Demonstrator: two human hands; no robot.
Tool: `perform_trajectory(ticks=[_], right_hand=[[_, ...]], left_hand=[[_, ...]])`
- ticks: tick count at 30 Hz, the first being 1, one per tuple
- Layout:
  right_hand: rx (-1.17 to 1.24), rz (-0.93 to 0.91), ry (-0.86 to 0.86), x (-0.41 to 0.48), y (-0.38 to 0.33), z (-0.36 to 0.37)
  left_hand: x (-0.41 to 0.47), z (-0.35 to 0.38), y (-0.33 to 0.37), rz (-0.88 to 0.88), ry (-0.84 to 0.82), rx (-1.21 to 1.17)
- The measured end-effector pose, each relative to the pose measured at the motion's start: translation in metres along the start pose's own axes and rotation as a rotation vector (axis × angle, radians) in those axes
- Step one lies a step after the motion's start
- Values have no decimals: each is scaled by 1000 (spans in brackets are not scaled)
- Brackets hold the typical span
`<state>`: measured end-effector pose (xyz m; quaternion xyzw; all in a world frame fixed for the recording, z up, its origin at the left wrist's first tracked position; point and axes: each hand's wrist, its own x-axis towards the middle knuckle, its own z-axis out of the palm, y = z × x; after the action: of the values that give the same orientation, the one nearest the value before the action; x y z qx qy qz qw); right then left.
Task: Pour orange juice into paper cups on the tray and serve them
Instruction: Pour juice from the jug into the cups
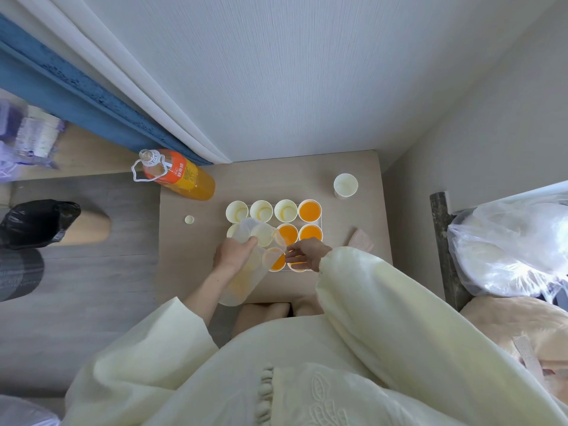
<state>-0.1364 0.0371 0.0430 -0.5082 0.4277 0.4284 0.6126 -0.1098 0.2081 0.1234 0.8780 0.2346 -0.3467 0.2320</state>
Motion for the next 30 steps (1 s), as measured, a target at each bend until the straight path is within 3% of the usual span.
perform_trajectory(ticks=[9, 21, 30], right_hand=[[72, -31, -44, -8, -20, -1], [174, -130, -47, -13, -31, -6], [150, -102, -48, -9, -31, -7]], left_hand=[[9, -6, 24, 47, 8, -49], [26, -4, 52, 74, 3, 83], [33, -4, 60, 90, -14, 116]])
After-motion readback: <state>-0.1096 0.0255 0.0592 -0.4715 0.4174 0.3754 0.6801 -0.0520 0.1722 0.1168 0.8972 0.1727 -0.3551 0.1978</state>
